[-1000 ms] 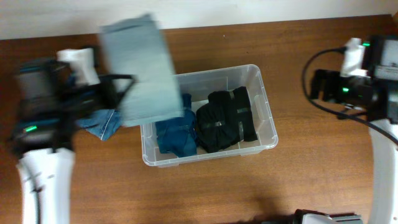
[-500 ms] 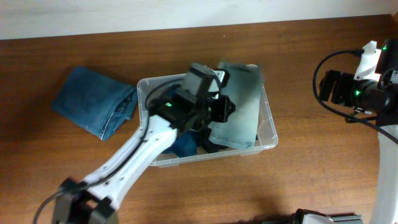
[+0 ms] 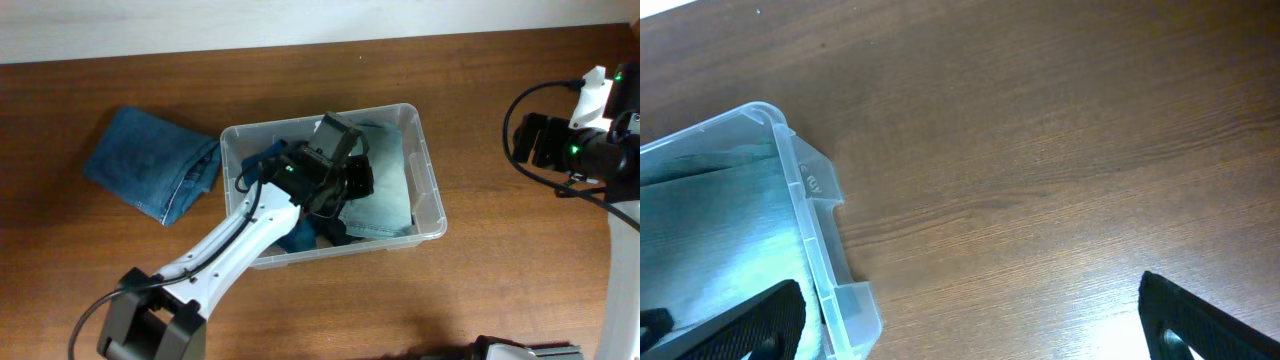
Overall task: Pack container
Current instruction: 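Lay the light-grey jeans over the black bundles on the box's right side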
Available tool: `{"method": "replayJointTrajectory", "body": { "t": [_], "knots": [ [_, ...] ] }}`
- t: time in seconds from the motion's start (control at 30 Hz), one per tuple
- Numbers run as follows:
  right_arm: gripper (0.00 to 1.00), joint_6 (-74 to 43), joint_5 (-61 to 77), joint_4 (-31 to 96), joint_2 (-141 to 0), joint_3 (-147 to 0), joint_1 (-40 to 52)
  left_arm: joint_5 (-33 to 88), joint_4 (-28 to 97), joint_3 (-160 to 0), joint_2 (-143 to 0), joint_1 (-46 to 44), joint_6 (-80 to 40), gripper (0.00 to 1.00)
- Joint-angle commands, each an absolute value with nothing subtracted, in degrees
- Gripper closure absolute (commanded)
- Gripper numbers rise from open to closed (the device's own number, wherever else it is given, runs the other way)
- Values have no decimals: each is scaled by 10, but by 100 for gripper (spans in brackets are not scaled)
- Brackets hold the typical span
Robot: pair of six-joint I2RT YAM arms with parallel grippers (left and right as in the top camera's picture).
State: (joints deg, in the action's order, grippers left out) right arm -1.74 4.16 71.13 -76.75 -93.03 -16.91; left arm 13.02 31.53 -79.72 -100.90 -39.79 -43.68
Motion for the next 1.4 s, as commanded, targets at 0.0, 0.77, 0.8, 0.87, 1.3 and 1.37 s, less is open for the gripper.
{"method": "replayJointTrajectory", "body": {
  "t": [0.0,0.77,0.8,0.87,1.3,1.37],
  "knots": [
    [1,-24,56,712,-763,-928,-173,117,301,-806,-1043,-413,-510,99],
    [1,-23,56,712,-763,-928,-173,46,322,-806,-920,-206,-294,1],
    [2,-23,56,712,-763,-928,-173,38,322,-806,-910,-183,-276,1],
    [2,-23,56,712,-763,-928,-173,39,323,-806,-901,-137,-269,1],
    [1,-22,56,712,-777,-928,-173,69,454,-806,-1044,117,-358,1],
    [2,-22,56,712,-779,-928,-173,68,451,-806,-1069,138,-358,1]
  ]
}}
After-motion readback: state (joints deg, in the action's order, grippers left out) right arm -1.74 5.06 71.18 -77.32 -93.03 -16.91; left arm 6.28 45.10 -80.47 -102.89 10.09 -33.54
